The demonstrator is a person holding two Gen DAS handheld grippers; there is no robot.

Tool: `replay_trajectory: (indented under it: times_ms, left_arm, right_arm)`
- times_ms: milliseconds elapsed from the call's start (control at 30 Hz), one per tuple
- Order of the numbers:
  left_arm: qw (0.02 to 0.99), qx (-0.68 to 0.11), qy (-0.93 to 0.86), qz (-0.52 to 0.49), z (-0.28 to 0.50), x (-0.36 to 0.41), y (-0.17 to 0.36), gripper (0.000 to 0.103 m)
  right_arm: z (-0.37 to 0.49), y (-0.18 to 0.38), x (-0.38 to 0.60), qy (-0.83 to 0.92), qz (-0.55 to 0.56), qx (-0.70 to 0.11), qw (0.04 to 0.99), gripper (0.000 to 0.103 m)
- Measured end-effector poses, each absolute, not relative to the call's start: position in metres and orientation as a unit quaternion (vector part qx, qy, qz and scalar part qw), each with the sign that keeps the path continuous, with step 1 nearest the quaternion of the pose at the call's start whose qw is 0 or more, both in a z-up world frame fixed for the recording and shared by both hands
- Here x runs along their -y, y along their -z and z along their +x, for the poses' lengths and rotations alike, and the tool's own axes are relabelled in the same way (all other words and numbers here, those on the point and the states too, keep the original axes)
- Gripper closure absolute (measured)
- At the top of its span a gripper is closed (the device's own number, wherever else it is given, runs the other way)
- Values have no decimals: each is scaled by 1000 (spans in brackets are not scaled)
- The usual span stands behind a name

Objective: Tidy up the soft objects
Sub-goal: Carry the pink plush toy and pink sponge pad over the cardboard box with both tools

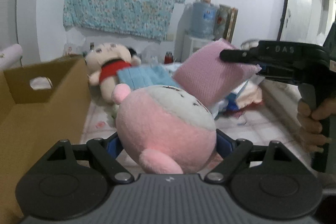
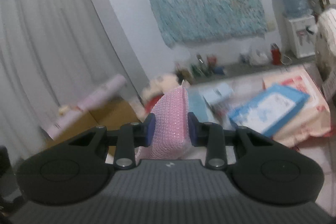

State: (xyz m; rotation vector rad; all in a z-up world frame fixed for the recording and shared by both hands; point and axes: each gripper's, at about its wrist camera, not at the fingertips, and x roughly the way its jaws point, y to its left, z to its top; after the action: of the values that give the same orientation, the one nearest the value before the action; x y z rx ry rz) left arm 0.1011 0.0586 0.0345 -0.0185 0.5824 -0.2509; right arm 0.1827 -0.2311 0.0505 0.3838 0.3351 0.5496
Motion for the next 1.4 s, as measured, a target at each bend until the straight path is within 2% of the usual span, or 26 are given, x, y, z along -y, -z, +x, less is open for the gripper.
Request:
replay_trajectory:
  times_ms: [233, 433, 567, 767, 900, 1233, 1400]
  left_arm:
    - [954, -264, 137, -19, 73, -105, -93, 15]
    - [958, -264, 110, 3, 61, -170, -142, 15]
    - [954, -288, 74, 46, 79, -214, -152, 15]
    - [927, -341, 26, 153, 160, -269, -126, 15]
    - [915, -362, 21, 177, 217, -301, -103, 15]
    - [911, -400, 39, 95, 284, -339, -58, 15]
    - [911, -400, -3, 99, 295, -335, -28, 12]
  right_arm:
    - [154, -88, 220, -321, 292, -106, 895, 72]
    - [167, -116, 154, -365, 305, -115, 872, 71]
    - [183, -132, 92, -378, 291, -133, 869, 71]
    - [220, -143, -12, -368, 275, -182, 870, 71]
    - [254, -135, -68, -344, 269, -214, 874, 71]
    - [325, -91, -159, -280, 248, -261, 890, 71]
    - [338, -71, -170, -269, 237, -277, 891, 71]
